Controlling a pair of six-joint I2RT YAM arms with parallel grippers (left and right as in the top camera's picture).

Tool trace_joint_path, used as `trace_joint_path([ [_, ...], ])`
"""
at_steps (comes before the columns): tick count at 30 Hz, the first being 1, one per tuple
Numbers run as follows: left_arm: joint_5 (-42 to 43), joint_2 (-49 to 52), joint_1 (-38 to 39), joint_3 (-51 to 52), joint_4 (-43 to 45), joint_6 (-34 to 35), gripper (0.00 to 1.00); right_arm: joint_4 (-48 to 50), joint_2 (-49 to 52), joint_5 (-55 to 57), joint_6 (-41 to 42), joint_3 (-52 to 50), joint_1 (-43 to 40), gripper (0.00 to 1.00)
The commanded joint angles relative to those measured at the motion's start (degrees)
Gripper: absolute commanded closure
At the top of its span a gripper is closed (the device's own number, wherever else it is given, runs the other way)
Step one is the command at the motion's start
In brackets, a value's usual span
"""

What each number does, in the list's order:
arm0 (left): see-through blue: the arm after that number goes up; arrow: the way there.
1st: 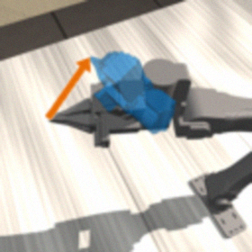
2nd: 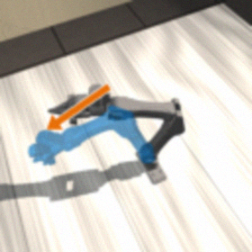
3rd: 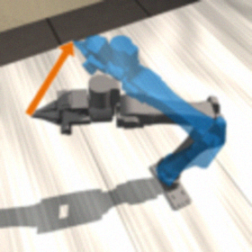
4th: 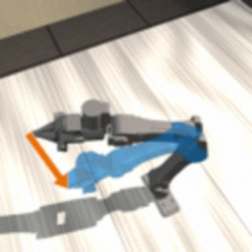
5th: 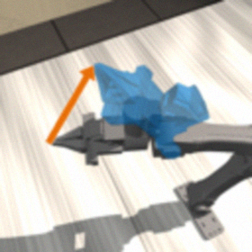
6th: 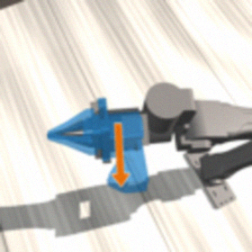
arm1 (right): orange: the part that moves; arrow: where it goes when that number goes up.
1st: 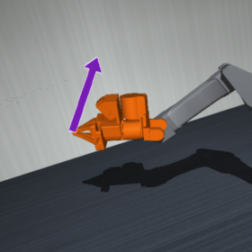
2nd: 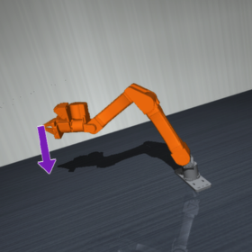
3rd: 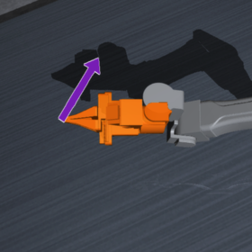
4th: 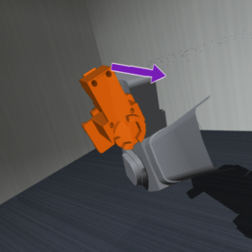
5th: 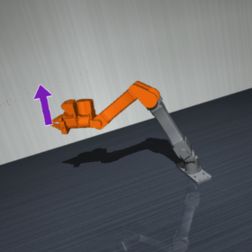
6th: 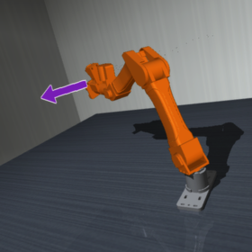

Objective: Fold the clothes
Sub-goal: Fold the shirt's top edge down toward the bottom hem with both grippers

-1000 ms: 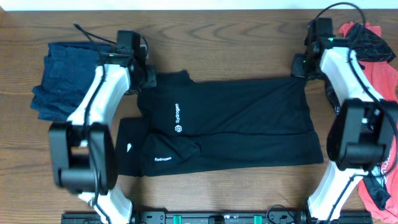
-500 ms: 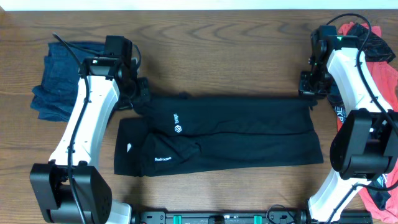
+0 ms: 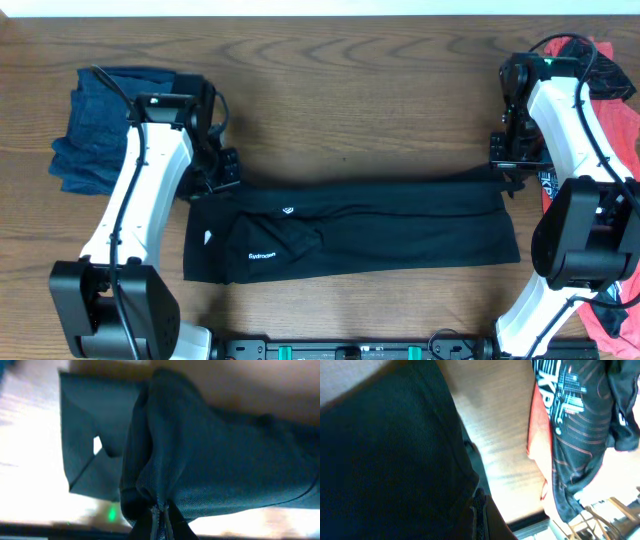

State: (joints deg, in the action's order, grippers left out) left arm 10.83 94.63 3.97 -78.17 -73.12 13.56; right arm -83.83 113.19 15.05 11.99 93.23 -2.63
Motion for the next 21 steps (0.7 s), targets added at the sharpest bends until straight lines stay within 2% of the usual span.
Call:
trace_joint_path([
  [1, 2.34, -0.13, -0.02, 2.73, -0.57, 0.50, 0.94, -0.92, -1.64, 3.17, 0.83, -0.33, -1.33, 0.99],
  [10, 2.86, -0.13, -0.04, 8.28, -0.61, -0.39, 0.94, -2.12, -1.77, 1.16, 0.83, -4.68, -1.70, 0.99],
  [21, 2.86, -0.13, -0.04, 15.39, -0.07, -0.35, 0.94, 5.51, -4.46, -0.94, 3.48, -17.46, -2.08, 0.99],
])
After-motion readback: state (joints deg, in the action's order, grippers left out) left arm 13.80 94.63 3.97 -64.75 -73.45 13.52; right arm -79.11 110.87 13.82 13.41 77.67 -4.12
